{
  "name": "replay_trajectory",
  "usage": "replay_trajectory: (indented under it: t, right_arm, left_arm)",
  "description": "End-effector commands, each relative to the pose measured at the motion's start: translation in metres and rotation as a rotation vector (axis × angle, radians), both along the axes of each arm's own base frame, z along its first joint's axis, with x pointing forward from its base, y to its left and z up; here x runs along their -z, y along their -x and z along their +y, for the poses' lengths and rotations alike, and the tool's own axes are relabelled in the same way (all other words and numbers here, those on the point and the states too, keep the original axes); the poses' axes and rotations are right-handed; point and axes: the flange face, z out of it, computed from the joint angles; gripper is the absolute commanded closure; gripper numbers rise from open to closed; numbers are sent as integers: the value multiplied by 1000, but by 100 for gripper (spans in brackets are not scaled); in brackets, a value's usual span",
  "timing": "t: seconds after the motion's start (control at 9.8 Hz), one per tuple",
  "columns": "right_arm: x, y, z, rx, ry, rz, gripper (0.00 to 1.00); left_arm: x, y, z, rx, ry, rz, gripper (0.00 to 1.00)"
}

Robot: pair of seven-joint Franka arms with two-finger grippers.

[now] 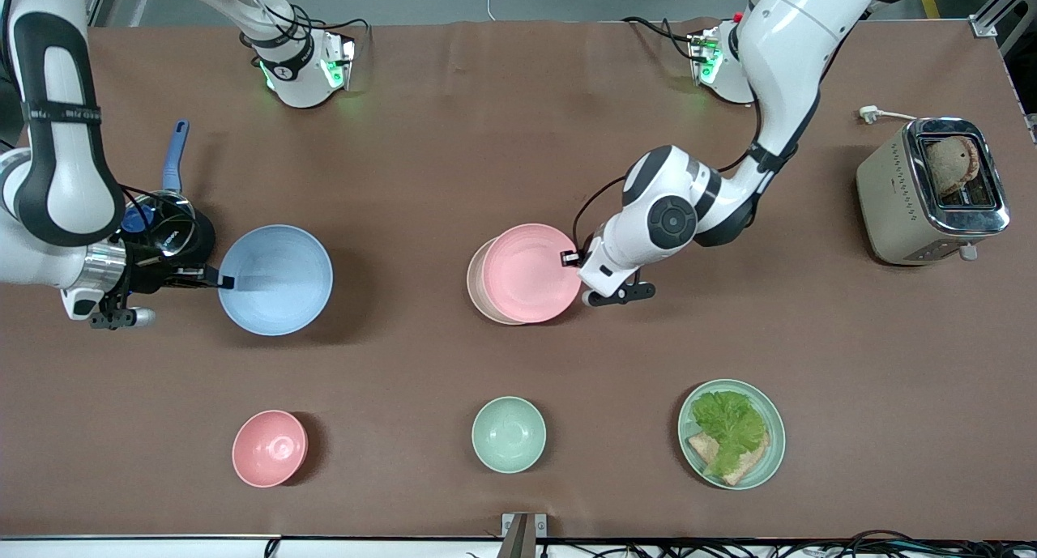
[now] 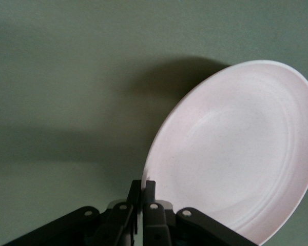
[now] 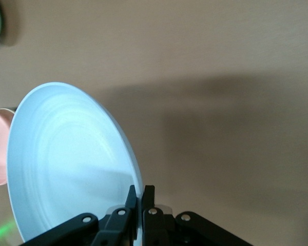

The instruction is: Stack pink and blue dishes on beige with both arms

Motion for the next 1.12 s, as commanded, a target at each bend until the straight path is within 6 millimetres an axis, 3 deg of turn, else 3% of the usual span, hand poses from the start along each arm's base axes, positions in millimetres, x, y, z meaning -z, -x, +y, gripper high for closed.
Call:
replay_trajectory:
  t: [0.0,0.51,0.61,0.71,0.82,0.92,1.02]
  right_arm:
    - [-12,4,61,21,39,47,99]
    - [-6,18,216,67,98,42,99]
    - [2,26,232,73,105,33,99]
    - [9,32,249,85,108,27,99]
    - [10,39,279,105,102,25,99]
    - [15,44,292,96,101,27,99]
    - [25,47,300,82,105,38,99]
  left_arm:
    - [26,0,-9,-3,0,-15,100]
    - [44,6,-22,12,-1,-48,96]
    - [47,7,-22,12,-1,-43,75]
    - [46,7,-22,-5,2,-37,44]
    - [35,4,-22,-32,-4,-45,0]
    - [8,-7,-12,-43,-7,-72,0]
    - [-35,-24,13,-47,-44,-89,0]
